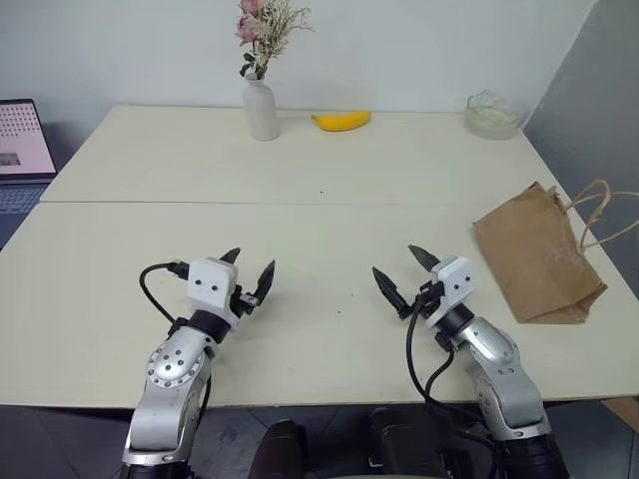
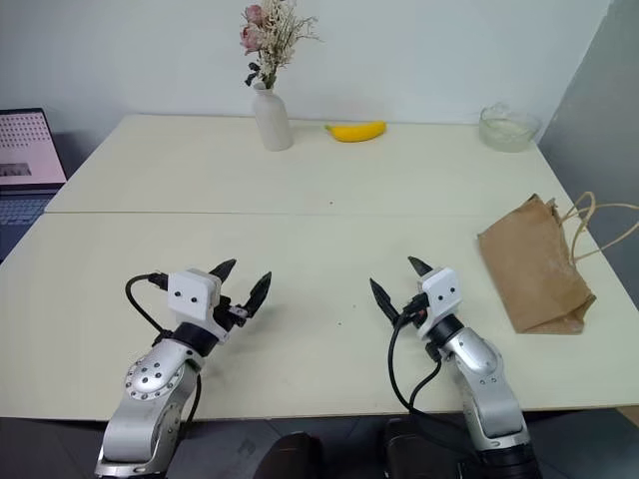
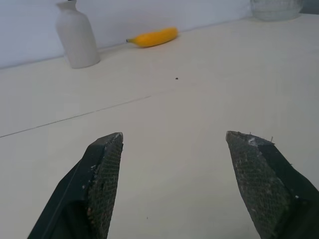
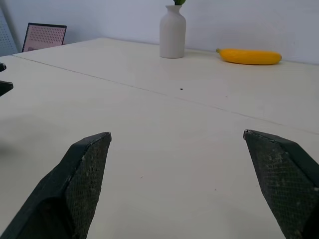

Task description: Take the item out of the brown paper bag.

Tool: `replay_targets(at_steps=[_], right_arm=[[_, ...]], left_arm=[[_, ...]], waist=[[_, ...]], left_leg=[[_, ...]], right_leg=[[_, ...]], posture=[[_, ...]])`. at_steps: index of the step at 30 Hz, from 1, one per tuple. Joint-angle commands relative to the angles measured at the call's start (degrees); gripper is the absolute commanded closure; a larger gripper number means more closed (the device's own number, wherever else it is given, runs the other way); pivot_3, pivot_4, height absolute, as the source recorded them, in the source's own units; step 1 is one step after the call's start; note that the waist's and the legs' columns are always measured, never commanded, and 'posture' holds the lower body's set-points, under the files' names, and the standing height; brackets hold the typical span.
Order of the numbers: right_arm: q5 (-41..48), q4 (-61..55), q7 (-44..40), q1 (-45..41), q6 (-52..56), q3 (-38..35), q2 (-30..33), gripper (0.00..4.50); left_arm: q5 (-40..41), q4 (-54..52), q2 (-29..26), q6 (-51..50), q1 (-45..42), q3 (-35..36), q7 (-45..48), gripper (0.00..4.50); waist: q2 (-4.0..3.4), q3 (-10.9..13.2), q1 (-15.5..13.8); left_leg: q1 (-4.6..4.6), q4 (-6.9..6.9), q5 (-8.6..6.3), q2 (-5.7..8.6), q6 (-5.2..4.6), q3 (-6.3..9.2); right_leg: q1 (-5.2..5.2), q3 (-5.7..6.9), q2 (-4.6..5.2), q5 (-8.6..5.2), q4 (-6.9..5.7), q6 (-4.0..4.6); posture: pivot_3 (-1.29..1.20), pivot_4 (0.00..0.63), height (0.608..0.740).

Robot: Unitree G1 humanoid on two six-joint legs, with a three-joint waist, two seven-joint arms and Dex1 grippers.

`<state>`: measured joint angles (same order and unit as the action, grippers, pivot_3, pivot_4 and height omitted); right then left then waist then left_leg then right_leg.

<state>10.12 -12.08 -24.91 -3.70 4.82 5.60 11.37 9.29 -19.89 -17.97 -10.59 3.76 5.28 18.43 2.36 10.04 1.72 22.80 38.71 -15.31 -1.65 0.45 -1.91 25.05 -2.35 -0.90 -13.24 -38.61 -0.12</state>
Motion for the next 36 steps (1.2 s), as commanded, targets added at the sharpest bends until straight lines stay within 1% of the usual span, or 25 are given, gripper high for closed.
replay_targets(at_steps=[1, 14, 19, 22, 27, 32, 36], right_arm=[[0.10, -0.62, -0.22, -1.20, -1.38, -0.72, 0.43, 0.00], [-0.08, -0.21, -0.28, -1.72, -1.11, -0.30, 1.00, 0.00], [-0.09, -0.64, 0.06, -1.37, -1.20, -0.58, 1.25, 0.00], [-0.27, -2.13, 0.50, -0.58, -1.03, -0.75, 1.54, 0.00], [-0.19, -5.94, 0.27, 1.56, 0.30, -0.69, 2.96, 0.00], [0.42, -11.97, 0.88, 4.50, 2.46, -1.97, 4.91, 0.00], [0.88, -19.35, 3.36, 8.81, 4.99, -6.11, 6.06, 0.00]], left_arm=[[1.57, -3.07, 0.49, 1.29, 0.38, 0.84, 0.35, 1.04], [0.03, -3.53, 0.19, 0.46, 0.67, 0.10, -0.95, 1.04], [1.98, -4.10, -0.68, -2.01, -0.45, 0.66, 0.40, 1.04], [3.50, -3.98, -1.23, -3.05, -1.61, 2.23, 0.84, 1.04], [4.11, -1.55, -2.18, -0.71, -3.32, 3.14, 2.72, 1.04], [5.08, -0.62, -2.89, 1.06, -5.21, 0.14, 7.37, 1.04], [9.03, -1.13, -3.84, 0.01, -8.91, -3.62, 14.80, 1.04]], waist=[[0.00, 0.00, -0.02], [0.00, 0.00, -0.02], [0.00, 0.00, -0.02], [0.00, 0.00, -0.02], [0.00, 0.00, -0.04], [0.00, 0.00, -0.06], [0.01, 0.00, -0.25]], left_leg=[[0.00, 0.00, 0.00, 0.00, 0.00, 0.01], [0.00, 0.00, 0.00, 0.00, 0.00, 0.00], [0.00, 0.00, 0.00, 0.00, 0.00, 0.01], [0.00, 0.00, 0.00, 0.00, 0.00, 0.01], [0.01, 0.00, 0.00, 0.00, 0.00, 0.00], [0.01, 0.00, 0.00, 0.01, 0.00, 0.00], [0.02, 0.00, 0.00, 0.03, 0.00, 0.01]], right_leg=[[0.00, 0.01, 0.00, 0.00, 0.00, 0.00], [0.00, 0.00, 0.00, 0.00, 0.00, 0.00], [0.00, 0.01, 0.00, 0.00, 0.00, 0.00], [0.00, 0.01, 0.00, 0.00, 0.00, 0.00], [0.00, 0.00, 0.00, 0.00, 0.00, 0.00], [0.00, 0.00, 0.00, 0.00, 0.00, 0.00], [-0.01, 0.01, 0.00, 0.00, 0.01, 0.00]], posture=[[0.00, 0.150, 0.740], [0.00, 0.150, 0.740], [0.00, 0.150, 0.740], [0.00, 0.150, 0.740], [0.00, 0.150, 0.740], [0.00, 0.150, 0.740], [0.00, 0.150, 0.740]])
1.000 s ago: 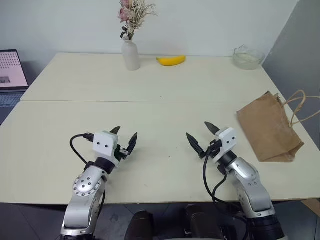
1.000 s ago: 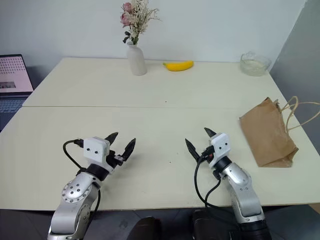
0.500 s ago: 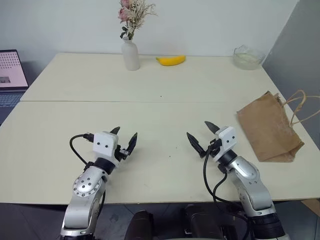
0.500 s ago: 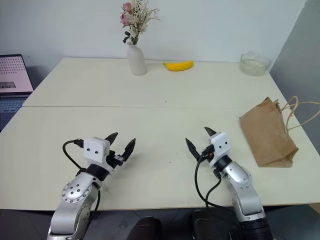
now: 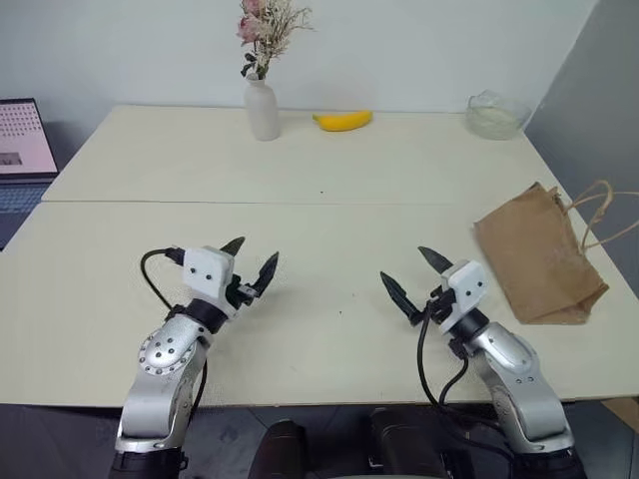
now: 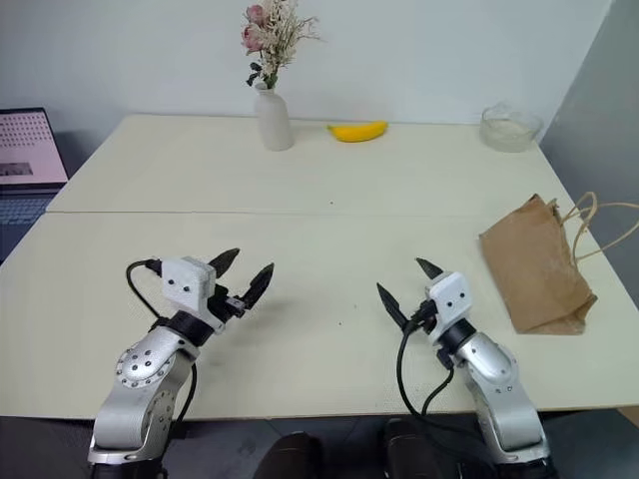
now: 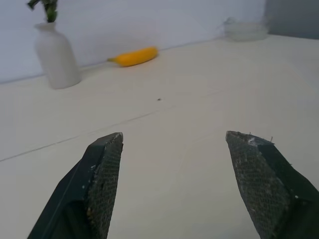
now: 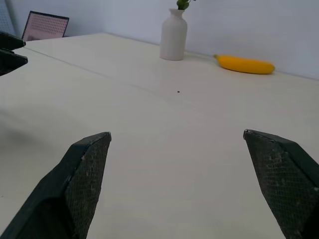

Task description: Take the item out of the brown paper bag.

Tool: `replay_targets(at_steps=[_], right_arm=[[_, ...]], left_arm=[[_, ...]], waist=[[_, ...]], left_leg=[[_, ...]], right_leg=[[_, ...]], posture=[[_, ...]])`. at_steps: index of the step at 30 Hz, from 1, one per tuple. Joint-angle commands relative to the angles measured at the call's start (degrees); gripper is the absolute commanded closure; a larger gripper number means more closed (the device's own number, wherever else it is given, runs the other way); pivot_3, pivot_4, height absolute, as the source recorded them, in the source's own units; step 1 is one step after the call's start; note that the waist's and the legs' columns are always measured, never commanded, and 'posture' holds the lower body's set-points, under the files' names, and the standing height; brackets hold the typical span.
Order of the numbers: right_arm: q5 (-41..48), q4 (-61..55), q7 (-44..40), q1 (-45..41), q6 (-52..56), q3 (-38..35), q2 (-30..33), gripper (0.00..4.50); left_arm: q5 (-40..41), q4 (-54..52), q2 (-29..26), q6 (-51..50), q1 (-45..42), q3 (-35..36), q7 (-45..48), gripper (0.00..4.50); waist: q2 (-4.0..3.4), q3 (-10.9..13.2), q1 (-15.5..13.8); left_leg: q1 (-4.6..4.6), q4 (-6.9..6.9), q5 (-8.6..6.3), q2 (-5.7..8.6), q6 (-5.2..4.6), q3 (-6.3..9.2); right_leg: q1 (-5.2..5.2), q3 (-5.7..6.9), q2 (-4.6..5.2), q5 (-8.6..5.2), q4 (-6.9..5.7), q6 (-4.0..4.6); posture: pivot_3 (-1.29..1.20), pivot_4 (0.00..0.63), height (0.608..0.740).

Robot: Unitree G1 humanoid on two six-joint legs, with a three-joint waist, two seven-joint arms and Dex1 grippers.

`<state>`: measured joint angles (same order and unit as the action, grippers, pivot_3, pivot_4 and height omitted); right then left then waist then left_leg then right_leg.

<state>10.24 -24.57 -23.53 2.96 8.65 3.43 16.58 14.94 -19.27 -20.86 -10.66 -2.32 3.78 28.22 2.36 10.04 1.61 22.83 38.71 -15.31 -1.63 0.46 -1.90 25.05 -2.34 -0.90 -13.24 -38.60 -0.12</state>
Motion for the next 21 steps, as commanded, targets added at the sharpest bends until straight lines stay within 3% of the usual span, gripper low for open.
replay_targets(at_steps=[1, 6, 11, 21], right_arm=[[0.85, -8.74, 2.63, 3.58, 1.80, -5.26, 1.09, 0.00], [3.77, -17.64, 5.13, 13.07, 5.38, -15.82, 1.65, 0.00], [7.80, -22.44, 8.61, 17.07, 9.69, -24.36, 0.53, 0.00], [20.14, -20.56, 19.07, 6.25, 31.70, -38.20, 4.33, 0.00]], left_arm=[[4.59, -1.75, -1.43, -0.80, -4.17, -3.04, 7.02, 1.04], [9.13, -1.03, -3.35, -4.23, -12.22, -7.77, 16.48, 1.04], [11.44, 1.09, -2.99, -5.73, -18.62, -9.90, 21.20, 1.04], [13.71, 0.83, -5.70, -6.29, -21.52, -12.97, 31.72, 1.04]], waist=[[0.00, 0.00, -0.15], [0.00, -0.01, -0.21], [-0.07, -0.05, 0.30], [-0.11, -0.07, 0.24]], left_leg=[[0.02, 0.00, 0.00, 0.02, 0.00, 0.01], [0.03, 0.01, 0.00, 0.03, 0.00, 0.05], [-0.07, 0.01, 0.00, 0.02, 0.00, -0.03], [-0.09, 0.01, 0.01, 0.05, 0.00, -0.02]], right_leg=[[0.00, 0.01, 0.00, 0.00, 0.01, 0.00], [-0.01, 0.04, -0.01, -0.01, 0.01, -0.01], [-0.04, -0.05, -0.03, 0.00, -0.04, -0.02], [-0.05, -0.07, -0.06, -0.01, -0.06, 0.00]], posture=[[0.00, 0.150, 0.740], [0.00, 0.150, 0.740], [0.00, 0.150, 0.740], [0.00, 0.150, 0.740]])
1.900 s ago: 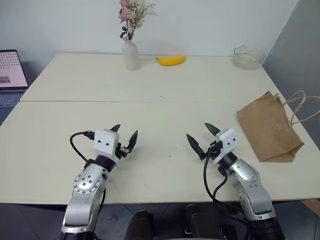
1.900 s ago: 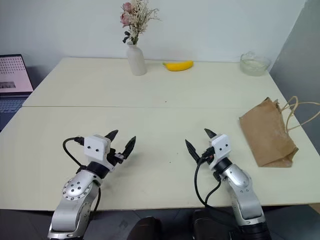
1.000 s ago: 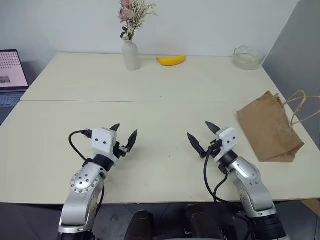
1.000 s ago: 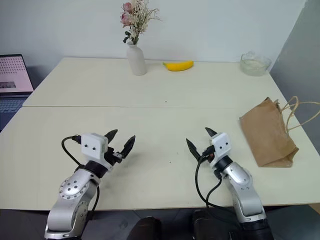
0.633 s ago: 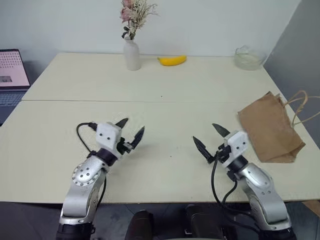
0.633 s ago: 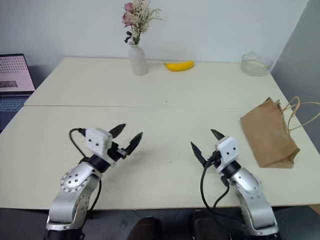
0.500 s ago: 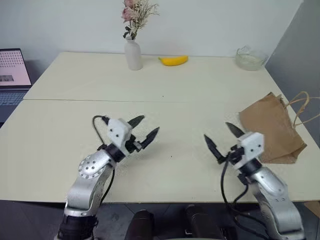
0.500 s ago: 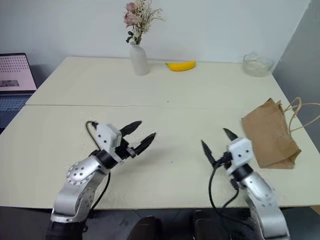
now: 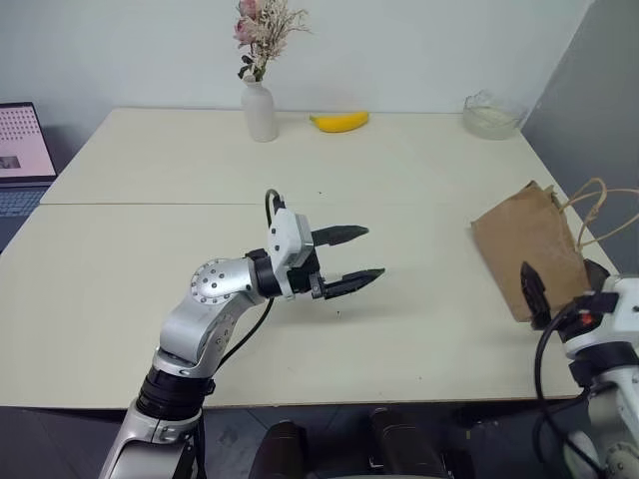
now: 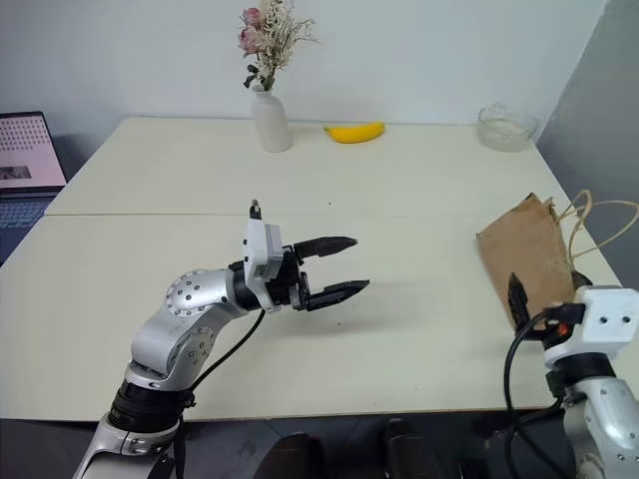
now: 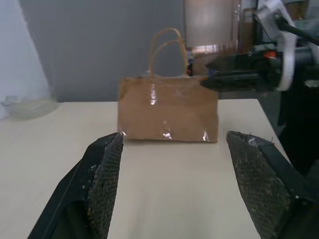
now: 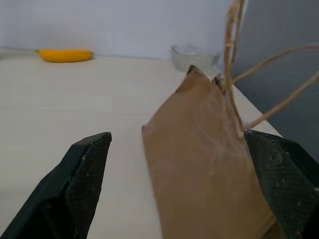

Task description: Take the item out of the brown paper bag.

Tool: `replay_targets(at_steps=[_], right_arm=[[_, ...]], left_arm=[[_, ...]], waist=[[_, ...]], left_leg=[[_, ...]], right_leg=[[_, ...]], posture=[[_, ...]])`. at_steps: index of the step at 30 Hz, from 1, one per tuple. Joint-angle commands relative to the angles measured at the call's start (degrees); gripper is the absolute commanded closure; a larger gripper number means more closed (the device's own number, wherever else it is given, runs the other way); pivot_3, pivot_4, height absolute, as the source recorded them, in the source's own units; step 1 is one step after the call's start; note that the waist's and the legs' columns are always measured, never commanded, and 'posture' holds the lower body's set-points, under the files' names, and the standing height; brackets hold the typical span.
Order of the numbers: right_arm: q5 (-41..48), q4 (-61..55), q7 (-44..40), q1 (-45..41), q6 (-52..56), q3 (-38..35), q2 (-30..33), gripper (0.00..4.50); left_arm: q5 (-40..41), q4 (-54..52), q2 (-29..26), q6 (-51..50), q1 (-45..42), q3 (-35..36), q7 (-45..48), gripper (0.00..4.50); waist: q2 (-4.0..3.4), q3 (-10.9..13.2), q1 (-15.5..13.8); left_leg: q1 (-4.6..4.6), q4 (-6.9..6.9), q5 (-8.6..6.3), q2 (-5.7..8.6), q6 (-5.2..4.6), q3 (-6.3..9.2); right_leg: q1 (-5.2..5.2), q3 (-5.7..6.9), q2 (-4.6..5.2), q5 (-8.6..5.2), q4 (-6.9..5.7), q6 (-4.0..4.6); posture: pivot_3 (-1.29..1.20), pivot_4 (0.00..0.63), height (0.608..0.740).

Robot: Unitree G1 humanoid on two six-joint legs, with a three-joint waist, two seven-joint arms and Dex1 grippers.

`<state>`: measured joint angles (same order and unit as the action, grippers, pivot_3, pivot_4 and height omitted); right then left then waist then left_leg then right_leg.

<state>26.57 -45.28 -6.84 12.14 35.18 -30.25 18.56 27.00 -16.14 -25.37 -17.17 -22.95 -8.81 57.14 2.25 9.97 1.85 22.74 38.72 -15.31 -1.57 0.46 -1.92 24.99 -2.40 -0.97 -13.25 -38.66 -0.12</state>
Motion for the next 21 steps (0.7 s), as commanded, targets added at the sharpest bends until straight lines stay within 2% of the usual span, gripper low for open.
replay_targets(at_steps=[1, 8, 11, 21], right_arm=[[4.83, 0.61, 3.11, -4.28, 7.42, -5.34, 3.31, 0.00], [8.43, 6.90, 7.87, -14.81, 19.92, -8.05, 8.38, 0.00], [11.03, 10.13, 10.15, -20.08, 25.10, -10.48, 8.72, 0.00], [11.50, 16.16, 11.43, -29.59, 26.54, -11.68, 9.86, 0.00]], left_arm=[[1.69, -2.52, -1.55, 0.24, -0.82, -0.37, 3.49, 1.04], [0.75, -2.80, -1.72, 0.47, -1.04, -0.23, 3.61, 1.04], [0.45, -2.96, -1.46, 0.39, -1.09, -0.28, 2.73, 1.04], [0.74, -4.21, -1.29, -0.53, -1.23, -0.45, 1.42, 1.04]], waist=[[0.00, 0.00, -0.01], [-0.03, 0.01, 0.03], [-0.04, 0.01, -0.05], [-0.06, 0.02, -0.03]], left_leg=[[0.01, 0.00, 0.00, 0.02, 0.00, 0.01], [0.04, -0.01, 0.00, 0.01, -0.01, 0.01], [0.07, 0.00, 0.00, 0.06, -0.01, 0.02], [0.14, -0.05, 0.00, 0.03, -0.02, 0.06]], right_leg=[[-0.01, 0.00, 0.00, 0.00, 0.02, 0.00], [0.00, -0.01, 0.00, 0.00, 0.04, 0.00], [0.00, 0.00, -0.01, 0.01, 0.06, -0.01], [0.04, 0.02, -0.06, 0.01, 0.14, -0.02]], posture=[[0.00, 0.150, 0.740], [0.00, 0.150, 0.740], [0.00, 0.150, 0.740], [0.00, 0.150, 0.740]])
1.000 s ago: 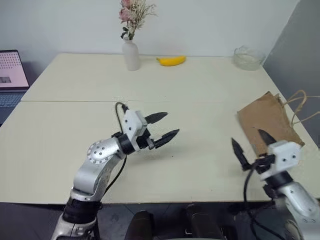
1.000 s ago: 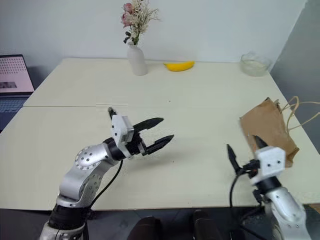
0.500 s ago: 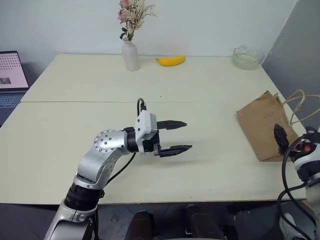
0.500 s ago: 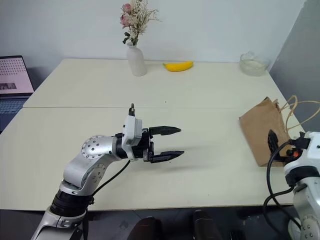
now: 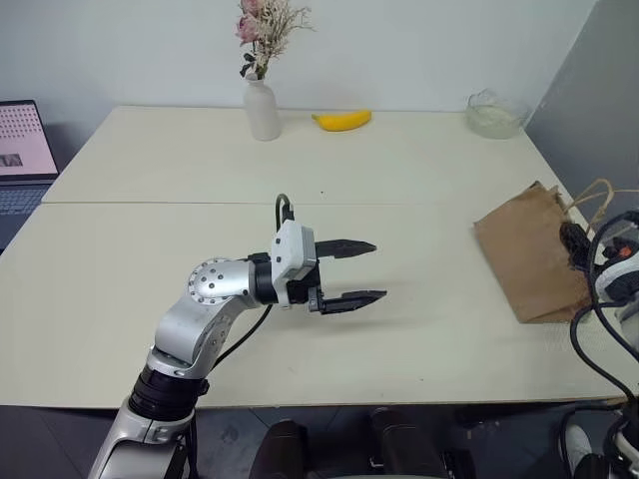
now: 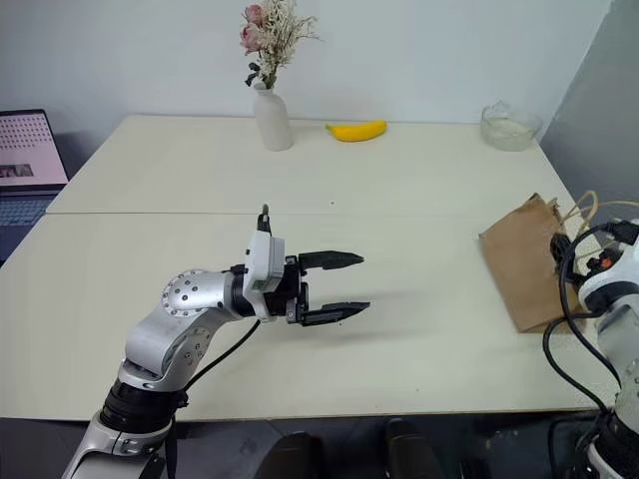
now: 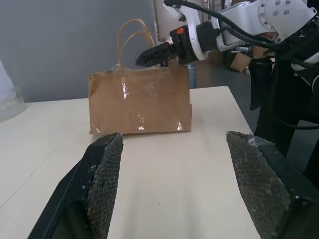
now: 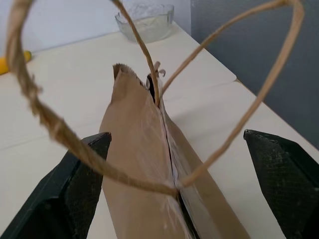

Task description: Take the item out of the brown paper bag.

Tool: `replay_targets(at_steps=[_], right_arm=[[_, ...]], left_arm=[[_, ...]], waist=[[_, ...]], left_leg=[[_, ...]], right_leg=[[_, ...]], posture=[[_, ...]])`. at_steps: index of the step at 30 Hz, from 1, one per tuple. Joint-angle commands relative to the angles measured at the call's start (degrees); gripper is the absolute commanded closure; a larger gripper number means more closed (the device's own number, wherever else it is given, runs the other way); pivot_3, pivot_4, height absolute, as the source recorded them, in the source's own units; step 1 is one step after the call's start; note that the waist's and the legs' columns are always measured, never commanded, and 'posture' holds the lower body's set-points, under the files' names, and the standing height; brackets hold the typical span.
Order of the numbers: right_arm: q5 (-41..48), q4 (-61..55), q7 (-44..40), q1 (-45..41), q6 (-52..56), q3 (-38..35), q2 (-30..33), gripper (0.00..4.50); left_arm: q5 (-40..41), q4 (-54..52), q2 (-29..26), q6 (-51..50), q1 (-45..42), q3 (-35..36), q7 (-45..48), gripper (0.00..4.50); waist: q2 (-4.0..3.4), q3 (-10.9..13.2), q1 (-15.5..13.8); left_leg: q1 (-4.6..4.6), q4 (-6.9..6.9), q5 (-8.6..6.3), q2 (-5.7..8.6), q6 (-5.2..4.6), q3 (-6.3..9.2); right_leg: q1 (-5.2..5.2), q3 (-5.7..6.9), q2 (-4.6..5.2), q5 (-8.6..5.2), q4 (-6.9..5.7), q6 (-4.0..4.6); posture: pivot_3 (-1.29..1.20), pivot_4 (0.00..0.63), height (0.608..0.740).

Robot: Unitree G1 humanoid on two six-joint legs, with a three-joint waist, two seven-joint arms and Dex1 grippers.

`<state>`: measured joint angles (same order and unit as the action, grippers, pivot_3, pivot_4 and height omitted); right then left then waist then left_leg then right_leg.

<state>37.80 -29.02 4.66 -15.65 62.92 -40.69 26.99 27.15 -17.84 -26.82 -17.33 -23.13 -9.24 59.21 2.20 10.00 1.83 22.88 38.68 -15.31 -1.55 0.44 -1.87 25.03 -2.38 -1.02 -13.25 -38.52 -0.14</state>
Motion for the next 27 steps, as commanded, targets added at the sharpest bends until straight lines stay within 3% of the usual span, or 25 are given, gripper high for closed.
replay_targets(at_steps=[1, 3, 7, 17, 27], right_arm=[[0.17, 0.32, -0.13, -2.41, -1.32, -1.13, 1.62, 0.00], [0.03, 1.18, -0.19, -3.47, -1.40, -1.04, 1.98, 0.00], [-0.27, 1.97, -0.23, -4.42, -1.78, -0.72, 2.19, 0.92], [-2.86, 2.97, -2.16, -4.36, -5.30, 1.80, 4.56, 4.47], [-14.48, 5.12, -11.57, -1.01, -17.51, 13.45, 14.74, 4.47]], left_arm=[[0.67, -2.51, 0.15, -0.47, -1.16, 0.04, -0.66, 1.04], [0.68, -2.54, 0.19, -0.59, -1.30, 0.04, -0.69, 1.04], [0.69, -2.67, 0.24, -0.94, -1.49, 0.07, -0.69, 0.99], [0.68, -2.71, 0.14, -1.25, -1.68, 0.29, -1.04, 0.99], [3.21, -5.48, -0.26, -5.27, 0.70, 4.14, -6.43, 0.99]], waist=[[0.00, 0.00, -0.01], [0.00, 0.00, 0.00], [0.00, 0.00, -0.01], [-0.01, 0.01, 0.01], [-0.06, 0.04, 0.11]], left_leg=[[0.00, 0.00, 0.00, 0.00, 0.00, 0.00], [0.00, 0.00, 0.00, 0.00, 0.00, 0.00], [0.01, 0.00, 0.00, 0.00, 0.00, 0.00], [0.01, 0.00, 0.00, 0.00, 0.00, -0.01], [0.00, -0.01, 0.00, -0.01, 0.00, -0.07]], right_leg=[[0.00, 0.00, 0.00, 0.00, 0.00, 0.00], [0.00, 0.00, 0.00, 0.00, 0.01, 0.00], [0.00, 0.00, -0.01, 0.00, 0.01, 0.00], [0.01, 0.00, -0.01, 0.00, 0.02, 0.00], [0.03, -0.06, 0.00, 0.00, 0.03, -0.01]], posture=[[0.00, 0.150, 0.740], [0.00, 0.150, 0.740], [0.00, 0.150, 0.740], [0.00, 0.150, 0.740], [0.00, 0.150, 0.740]])
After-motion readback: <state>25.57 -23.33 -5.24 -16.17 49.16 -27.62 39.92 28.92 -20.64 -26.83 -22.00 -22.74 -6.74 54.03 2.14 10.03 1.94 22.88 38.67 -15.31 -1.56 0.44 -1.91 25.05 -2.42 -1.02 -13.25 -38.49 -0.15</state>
